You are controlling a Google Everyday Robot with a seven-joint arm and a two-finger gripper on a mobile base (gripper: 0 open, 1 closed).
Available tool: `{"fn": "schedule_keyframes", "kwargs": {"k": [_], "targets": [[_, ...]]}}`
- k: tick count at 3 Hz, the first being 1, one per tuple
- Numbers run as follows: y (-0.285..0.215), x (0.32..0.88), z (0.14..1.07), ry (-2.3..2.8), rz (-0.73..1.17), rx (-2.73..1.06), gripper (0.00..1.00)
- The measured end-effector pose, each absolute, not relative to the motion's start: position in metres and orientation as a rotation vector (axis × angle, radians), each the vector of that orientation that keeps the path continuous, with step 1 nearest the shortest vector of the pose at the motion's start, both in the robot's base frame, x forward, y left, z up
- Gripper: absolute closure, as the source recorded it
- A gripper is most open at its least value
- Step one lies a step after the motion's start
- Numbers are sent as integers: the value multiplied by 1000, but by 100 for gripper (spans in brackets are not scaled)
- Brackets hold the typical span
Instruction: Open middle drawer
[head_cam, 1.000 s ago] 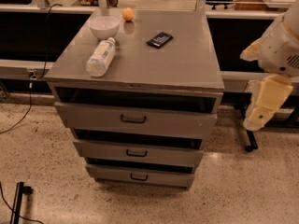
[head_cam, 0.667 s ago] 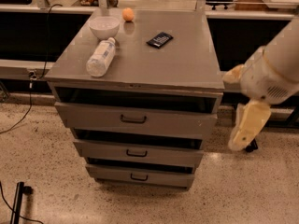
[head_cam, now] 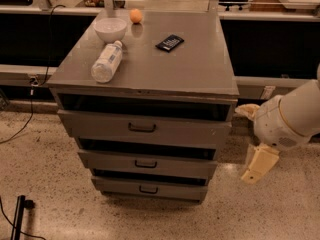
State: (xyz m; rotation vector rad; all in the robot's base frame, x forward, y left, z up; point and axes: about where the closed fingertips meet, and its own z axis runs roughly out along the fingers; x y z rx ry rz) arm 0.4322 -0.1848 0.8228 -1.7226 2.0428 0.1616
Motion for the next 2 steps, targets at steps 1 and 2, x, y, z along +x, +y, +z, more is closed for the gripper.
{"fn": "schedule_keyframes", "kwargs": {"k": [1,2], "targets": [[-173,438,813,2002,165,-1773,0],[-147,434,774,1884,213,-1821,0]]}}
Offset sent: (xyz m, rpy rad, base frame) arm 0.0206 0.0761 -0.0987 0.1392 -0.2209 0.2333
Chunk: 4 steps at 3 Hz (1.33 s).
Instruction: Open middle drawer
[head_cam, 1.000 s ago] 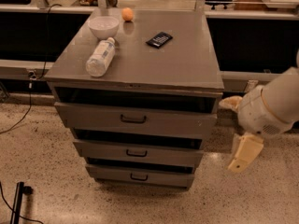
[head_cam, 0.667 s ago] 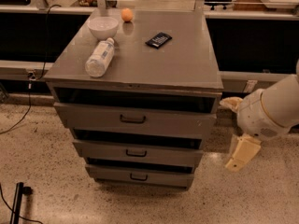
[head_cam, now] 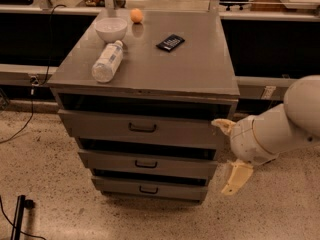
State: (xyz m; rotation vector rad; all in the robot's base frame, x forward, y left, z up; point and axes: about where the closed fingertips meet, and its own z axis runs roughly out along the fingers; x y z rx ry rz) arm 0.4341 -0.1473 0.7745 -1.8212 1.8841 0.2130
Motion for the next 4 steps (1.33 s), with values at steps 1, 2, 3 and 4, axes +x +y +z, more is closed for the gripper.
{"fn": "schedule_keyframes", "kwargs": {"k": [1,2,3,4], "targets": [[-123,435,733,1741,245,-1782,0],[-121,446,731,1692,194,-1791,0],[-111,446,716,1714,261,-1840,0],[-95,437,666,1706,344,-1859,0]]}}
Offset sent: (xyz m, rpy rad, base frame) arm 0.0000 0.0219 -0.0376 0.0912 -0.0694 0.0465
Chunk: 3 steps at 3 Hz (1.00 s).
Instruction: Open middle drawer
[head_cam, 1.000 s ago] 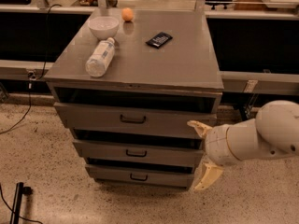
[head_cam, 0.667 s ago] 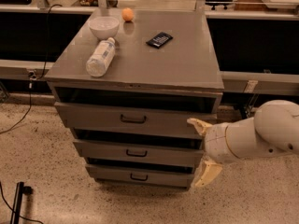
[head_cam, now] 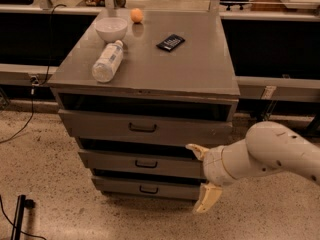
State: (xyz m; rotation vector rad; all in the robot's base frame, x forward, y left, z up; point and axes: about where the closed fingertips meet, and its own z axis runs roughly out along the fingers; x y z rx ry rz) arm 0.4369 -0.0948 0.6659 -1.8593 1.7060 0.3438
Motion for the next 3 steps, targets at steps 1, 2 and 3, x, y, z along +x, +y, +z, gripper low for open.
{"fn": "schedule_keyframes", "kwargs": {"k": [1,2,3], "targets": [[-89,436,618,1715,351,-1835,0],[-93,459,552,1746,341,-1809,0],[-92,459,548,1748,344,-1812,0]]}}
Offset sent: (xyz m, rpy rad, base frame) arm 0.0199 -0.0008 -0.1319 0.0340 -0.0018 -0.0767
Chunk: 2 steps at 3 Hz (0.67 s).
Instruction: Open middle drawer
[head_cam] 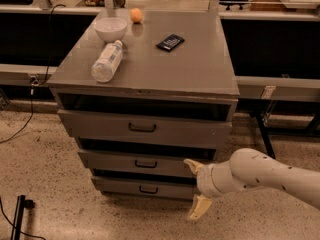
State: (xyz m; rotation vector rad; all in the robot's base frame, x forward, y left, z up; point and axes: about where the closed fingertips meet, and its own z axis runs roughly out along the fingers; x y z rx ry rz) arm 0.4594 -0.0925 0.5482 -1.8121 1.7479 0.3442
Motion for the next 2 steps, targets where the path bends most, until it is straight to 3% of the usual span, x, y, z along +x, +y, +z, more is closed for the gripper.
{"fn": "schedule_keyframes", "kwargs": {"k": [2], "targets": [[-95,473,523,1801,308,-1841,0]]}}
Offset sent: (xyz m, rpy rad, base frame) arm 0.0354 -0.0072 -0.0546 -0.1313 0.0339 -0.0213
